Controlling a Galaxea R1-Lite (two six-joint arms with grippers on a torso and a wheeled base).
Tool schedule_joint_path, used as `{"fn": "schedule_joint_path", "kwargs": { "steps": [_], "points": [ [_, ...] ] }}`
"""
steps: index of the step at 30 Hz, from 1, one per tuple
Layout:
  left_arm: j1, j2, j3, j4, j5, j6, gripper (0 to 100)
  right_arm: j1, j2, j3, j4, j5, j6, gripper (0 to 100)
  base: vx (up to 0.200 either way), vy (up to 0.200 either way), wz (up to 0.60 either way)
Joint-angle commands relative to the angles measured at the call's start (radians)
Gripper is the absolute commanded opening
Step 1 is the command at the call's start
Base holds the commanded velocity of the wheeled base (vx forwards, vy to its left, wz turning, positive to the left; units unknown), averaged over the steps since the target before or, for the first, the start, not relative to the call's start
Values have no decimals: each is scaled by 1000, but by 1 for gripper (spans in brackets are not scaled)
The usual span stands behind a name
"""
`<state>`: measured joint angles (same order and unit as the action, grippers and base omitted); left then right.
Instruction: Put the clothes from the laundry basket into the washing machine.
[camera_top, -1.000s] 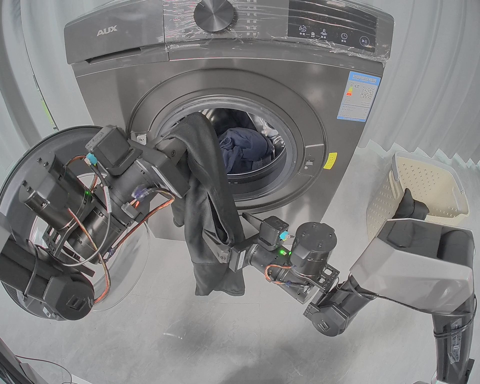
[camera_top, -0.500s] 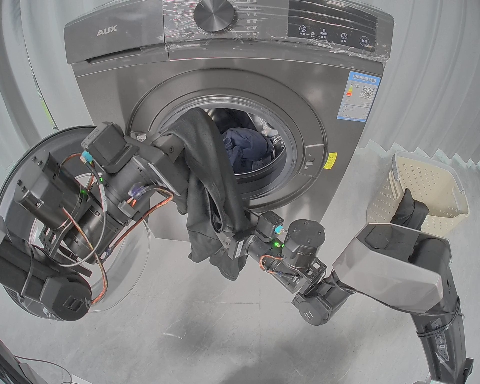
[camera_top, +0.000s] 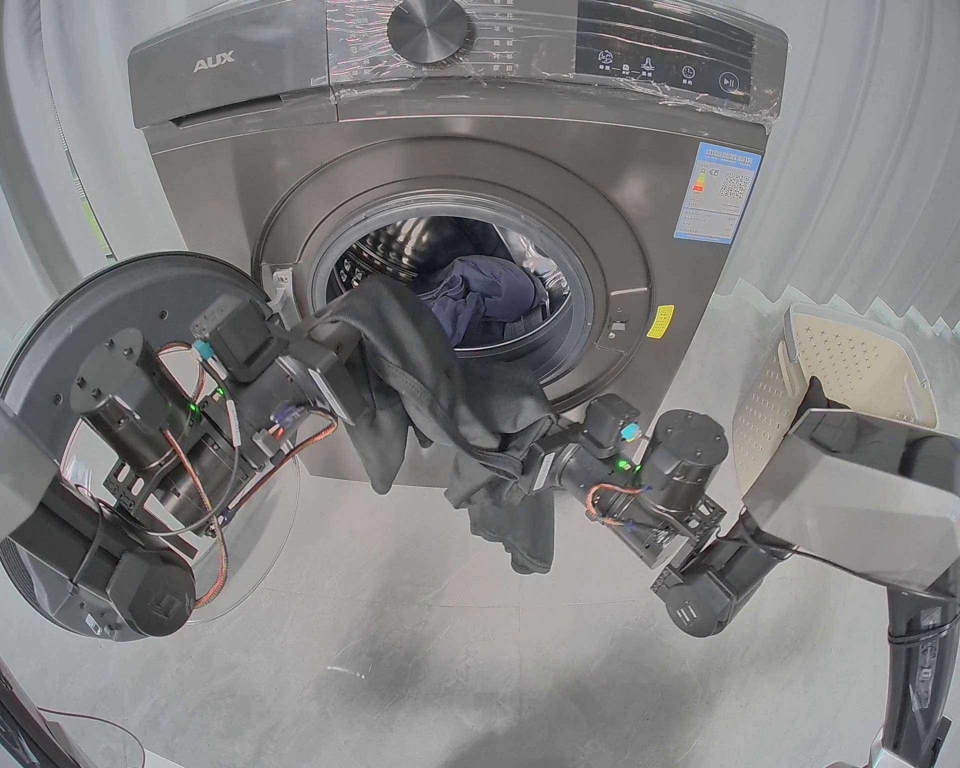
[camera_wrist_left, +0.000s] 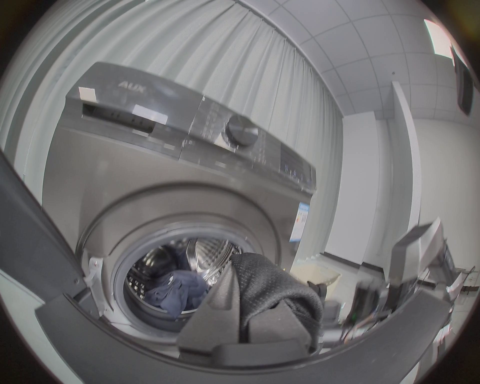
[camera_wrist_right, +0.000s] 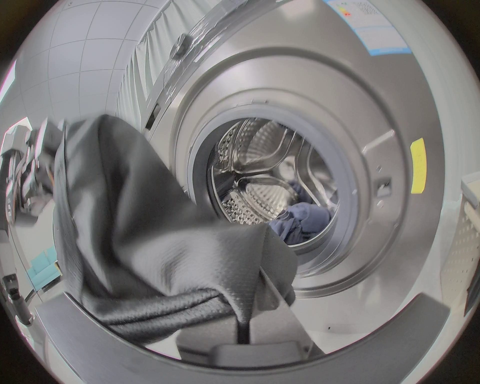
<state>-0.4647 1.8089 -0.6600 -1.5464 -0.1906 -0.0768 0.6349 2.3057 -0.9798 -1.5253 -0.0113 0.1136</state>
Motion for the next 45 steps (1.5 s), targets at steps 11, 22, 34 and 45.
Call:
{"fn": "schedule_joint_path", "kwargs": {
  "steps": [11,22,34,45],
  "points": [
    [12,184,117,-3,-64,69,0,34,-186,38,-3,-1,4,0,0,0,0],
    [21,216,142,-3,-82,88,100,31,-190,21,7,-26,4,0,0,0,0],
    [-3,274,307,-4,-176,189,100,-29,-206,-27,13,-15,-3,0,0,0,0],
    [-11,267,295,-4,-193,203,100,11,-197,-28,14,-16,-3,0,0,0,0]
  ]
}}
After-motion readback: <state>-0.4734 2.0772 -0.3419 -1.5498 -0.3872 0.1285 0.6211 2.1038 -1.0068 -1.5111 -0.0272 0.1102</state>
